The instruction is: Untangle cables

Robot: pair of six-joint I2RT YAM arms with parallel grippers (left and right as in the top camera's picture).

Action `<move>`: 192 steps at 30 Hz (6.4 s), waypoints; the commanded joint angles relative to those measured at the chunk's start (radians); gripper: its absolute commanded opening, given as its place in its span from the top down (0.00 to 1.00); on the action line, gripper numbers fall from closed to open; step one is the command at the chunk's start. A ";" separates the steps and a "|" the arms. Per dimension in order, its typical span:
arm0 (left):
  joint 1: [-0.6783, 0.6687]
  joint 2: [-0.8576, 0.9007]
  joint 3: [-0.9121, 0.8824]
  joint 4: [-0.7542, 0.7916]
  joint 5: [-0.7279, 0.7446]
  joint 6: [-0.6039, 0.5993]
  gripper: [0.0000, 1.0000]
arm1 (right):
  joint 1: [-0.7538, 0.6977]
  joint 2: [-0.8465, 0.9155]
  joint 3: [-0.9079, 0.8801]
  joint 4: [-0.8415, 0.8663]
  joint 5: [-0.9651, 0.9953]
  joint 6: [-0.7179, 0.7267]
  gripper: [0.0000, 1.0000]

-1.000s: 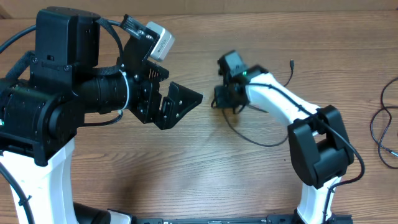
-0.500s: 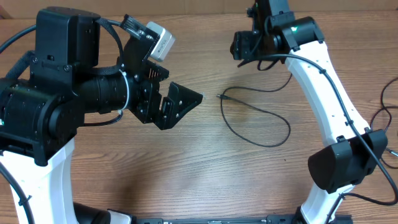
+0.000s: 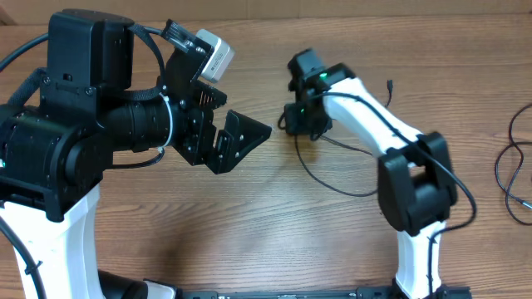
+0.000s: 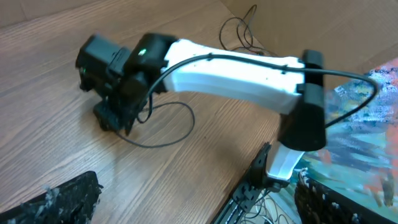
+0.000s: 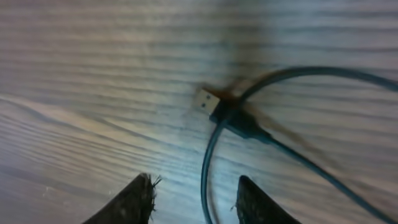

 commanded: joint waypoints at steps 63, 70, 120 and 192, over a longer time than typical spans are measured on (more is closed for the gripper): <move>-0.031 0.049 0.000 -0.002 0.011 0.005 0.00 | -1.385 -0.209 0.763 -0.052 -0.169 -0.095 0.00; -0.031 0.050 0.000 -0.002 0.011 0.006 0.02 | -1.369 -0.209 0.763 -0.092 -0.247 -0.098 0.00; -0.029 -0.865 -0.828 0.282 -0.956 -0.265 0.11 | 0.152 -0.859 0.702 -0.663 0.621 -0.024 0.00; -0.024 -1.035 -1.258 0.363 -0.887 -0.319 0.00 | 0.151 -1.305 -0.365 -0.309 0.347 -0.192 0.00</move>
